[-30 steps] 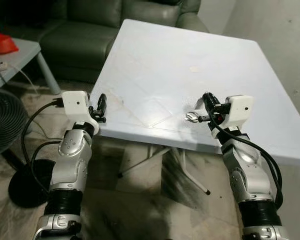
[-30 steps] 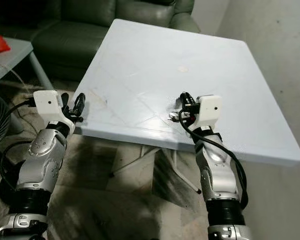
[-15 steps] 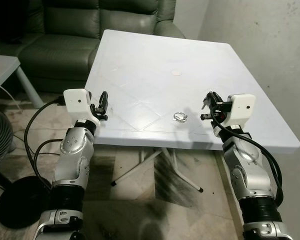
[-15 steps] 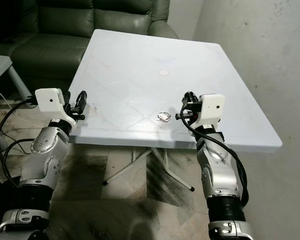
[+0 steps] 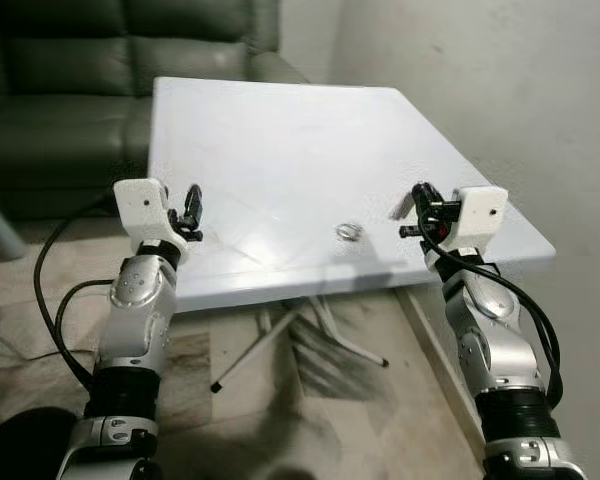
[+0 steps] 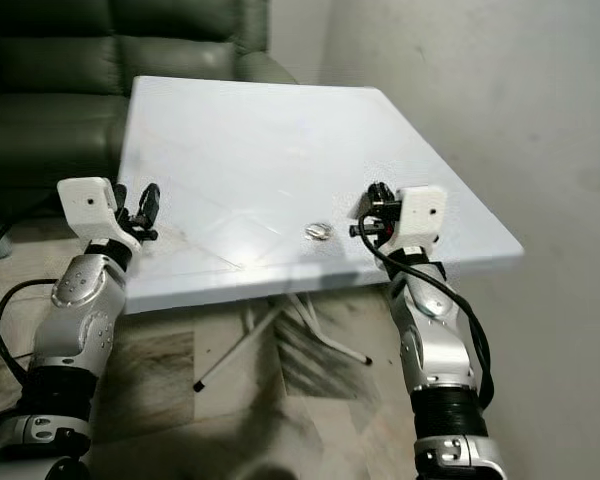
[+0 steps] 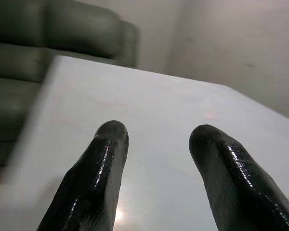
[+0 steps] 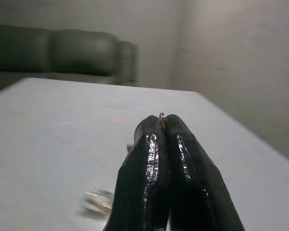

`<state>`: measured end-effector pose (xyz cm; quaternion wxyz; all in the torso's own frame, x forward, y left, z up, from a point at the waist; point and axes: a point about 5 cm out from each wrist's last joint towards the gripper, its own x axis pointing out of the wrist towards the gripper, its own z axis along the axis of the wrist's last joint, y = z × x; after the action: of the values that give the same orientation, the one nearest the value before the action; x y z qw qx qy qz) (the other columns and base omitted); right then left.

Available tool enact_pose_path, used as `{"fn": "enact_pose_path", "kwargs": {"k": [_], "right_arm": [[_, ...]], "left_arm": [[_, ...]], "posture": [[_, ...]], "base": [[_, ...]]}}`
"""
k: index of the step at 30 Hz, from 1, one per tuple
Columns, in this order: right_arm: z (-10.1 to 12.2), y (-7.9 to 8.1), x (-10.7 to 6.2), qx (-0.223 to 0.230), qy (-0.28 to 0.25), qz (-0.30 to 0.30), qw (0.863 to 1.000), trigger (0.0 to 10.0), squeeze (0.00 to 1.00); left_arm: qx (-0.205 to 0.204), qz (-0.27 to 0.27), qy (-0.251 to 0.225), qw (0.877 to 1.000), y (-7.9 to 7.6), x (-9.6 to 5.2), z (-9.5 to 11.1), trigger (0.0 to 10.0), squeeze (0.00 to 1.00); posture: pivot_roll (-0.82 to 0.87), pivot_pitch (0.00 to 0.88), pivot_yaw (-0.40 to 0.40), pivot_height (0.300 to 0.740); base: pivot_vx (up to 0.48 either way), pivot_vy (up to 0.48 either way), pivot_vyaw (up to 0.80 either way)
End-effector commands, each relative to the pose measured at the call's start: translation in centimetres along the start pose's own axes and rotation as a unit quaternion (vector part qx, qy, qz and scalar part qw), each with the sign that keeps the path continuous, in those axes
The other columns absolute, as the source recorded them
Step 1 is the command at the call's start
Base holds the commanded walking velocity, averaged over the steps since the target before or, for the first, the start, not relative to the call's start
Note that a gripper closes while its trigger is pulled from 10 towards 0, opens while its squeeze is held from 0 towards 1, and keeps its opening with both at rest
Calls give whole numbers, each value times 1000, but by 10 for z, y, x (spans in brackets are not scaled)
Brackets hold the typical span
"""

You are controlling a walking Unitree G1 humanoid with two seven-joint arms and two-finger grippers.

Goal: Hang keys on a hook

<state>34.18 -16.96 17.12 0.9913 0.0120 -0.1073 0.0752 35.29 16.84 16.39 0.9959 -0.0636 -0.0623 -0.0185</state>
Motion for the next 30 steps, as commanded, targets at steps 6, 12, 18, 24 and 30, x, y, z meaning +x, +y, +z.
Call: {"fn": "enact_pose_path", "kwargs": {"k": [6, 12, 18, 24, 30], "right_arm": [[2, -9, 0, -7, -1, -10, 1000, 10000, 0], [1, -8, -1, -9, 0, -7, 1000, 10000, 0], [-1, -8, -4, -10, 5, -5, 1000, 10000, 0], [-3, -8, -6, -11, 8, -4, 1000, 10000, 0], [-4, -9, -7, -14, 11, -3, 1000, 10000, 0]], "left_arm": [[4, -13, 0, 1000, -9, 2, 0, 10000, 0], [5, -19, 0, 1000, -12, 1, -1, 10000, 0], [6, -25, -1, 1000, -15, 1, -1, 10000, 0], [7, -35, -4, 999, -19, -1, -2, 10000, 0], [13, -43, 1, 999, -24, -1, -5, 10000, 0]], "posture": [[49, 0, -85, 740], [47, 0, -82, 740], [43, 0, -78, 740], [39, 0, -77, 740], [36, 0, -75, 740]], "base": [[0, 0, -738], [0, 0, -742], [0, 0, -738], [0, 0, -738], [0, 0, -738]]}}
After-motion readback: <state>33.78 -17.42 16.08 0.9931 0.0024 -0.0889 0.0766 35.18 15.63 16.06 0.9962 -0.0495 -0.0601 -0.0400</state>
